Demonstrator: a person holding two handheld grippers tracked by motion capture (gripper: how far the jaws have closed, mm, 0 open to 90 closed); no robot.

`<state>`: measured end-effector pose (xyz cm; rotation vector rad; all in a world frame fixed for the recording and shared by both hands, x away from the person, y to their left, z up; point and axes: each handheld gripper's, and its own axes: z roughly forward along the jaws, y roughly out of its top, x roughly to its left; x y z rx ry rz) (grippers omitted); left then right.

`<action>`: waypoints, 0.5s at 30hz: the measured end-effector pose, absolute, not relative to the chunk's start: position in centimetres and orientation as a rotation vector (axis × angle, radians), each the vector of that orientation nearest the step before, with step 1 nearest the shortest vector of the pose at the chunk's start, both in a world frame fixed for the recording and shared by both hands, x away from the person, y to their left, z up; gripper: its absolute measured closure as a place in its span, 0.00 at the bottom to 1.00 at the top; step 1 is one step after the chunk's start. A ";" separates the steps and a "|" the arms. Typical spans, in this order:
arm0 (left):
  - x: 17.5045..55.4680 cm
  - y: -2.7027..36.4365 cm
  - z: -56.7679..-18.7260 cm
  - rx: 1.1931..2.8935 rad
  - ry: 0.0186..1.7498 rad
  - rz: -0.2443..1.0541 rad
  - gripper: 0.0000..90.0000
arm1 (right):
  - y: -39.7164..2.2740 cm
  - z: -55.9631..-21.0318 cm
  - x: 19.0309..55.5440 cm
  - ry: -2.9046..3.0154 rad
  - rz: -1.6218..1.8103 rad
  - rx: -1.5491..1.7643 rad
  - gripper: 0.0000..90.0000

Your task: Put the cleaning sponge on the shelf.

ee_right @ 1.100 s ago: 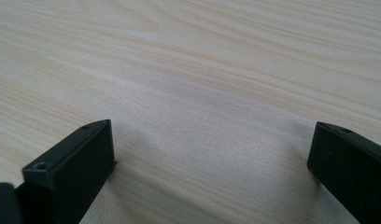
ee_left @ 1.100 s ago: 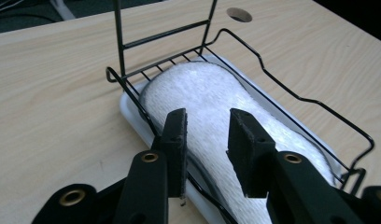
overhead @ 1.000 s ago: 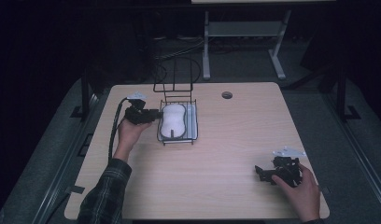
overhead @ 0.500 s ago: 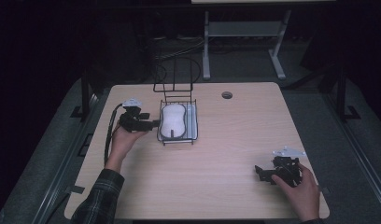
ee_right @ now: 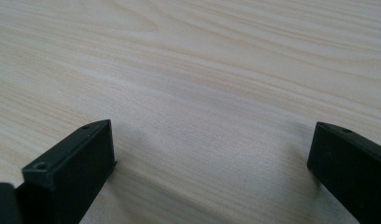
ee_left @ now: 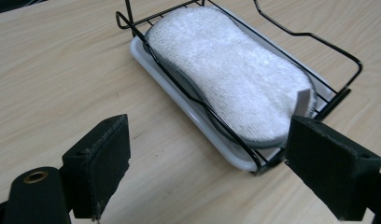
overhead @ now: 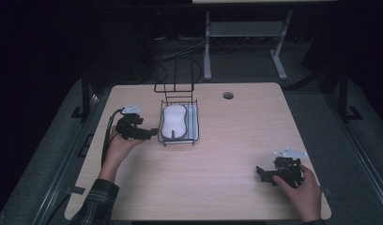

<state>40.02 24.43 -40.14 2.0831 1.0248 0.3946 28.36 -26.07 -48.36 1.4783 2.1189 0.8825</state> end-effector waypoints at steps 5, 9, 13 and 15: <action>38.8 24.5 -40.3 2.071 1.020 0.404 0.15 | -26.0 -48.3 28.5 2.120 0.883 1.480 0.00; 38.0 24.6 -40.3 2.080 1.009 0.400 0.15 | -26.0 -48.4 28.5 2.120 0.884 1.478 0.00; 37.0 24.6 -40.4 2.079 0.995 0.401 0.15 | -26.0 -48.4 28.5 2.120 0.883 1.478 0.00; 36.5 24.6 -40.4 2.081 0.986 0.402 0.15 | -26.0 -48.4 28.5 2.120 0.883 1.478 0.00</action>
